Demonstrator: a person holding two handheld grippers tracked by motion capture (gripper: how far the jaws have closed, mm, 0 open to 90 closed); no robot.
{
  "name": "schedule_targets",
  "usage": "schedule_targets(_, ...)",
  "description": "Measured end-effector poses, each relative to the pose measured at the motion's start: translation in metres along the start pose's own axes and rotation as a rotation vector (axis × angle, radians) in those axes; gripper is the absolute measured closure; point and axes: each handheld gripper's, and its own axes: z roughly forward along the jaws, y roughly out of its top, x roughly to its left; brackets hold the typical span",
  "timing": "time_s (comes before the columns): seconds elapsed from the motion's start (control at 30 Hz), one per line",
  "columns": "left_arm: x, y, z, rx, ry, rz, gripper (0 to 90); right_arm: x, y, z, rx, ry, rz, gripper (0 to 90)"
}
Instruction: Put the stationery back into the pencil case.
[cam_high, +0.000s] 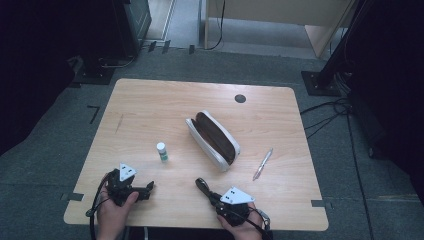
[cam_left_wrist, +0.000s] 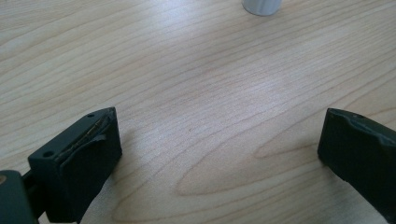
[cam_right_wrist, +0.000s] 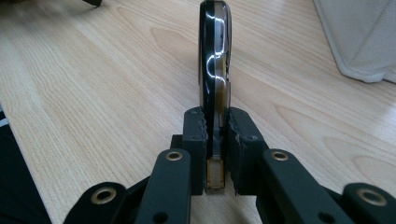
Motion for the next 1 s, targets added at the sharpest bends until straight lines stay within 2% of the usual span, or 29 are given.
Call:
schedule_targets(0.33,0.0,0.0,0.0,0.0,0.0,0.0,0.0,-0.005,0.009,-0.016,-0.047,0.005,0.038,79.2)
schedule_targets(0.57,0.0,0.0,0.0,0.0,0.0,0.0,0.0,-0.01,0.02,-0.031,-0.09,-0.008,0.042,79.1)
schedule_targets(0.77,0.0,0.0,0.0,0.0,0.0,-0.001,0.0,-0.017,0.032,-0.045,-0.118,-0.03,0.047,79.1)
schedule_targets(0.83,0.0,0.0,0.0,0.0,0.0,0.0,0.0,-0.023,0.041,-0.052,-0.13,-0.054,0.04,79.1)
schedule_targets(1.0,0.0,0.0,0.0,0.0,0.0,-0.001,0.0,-0.031,0.056,-0.062,-0.145,-0.078,0.043,79.1)
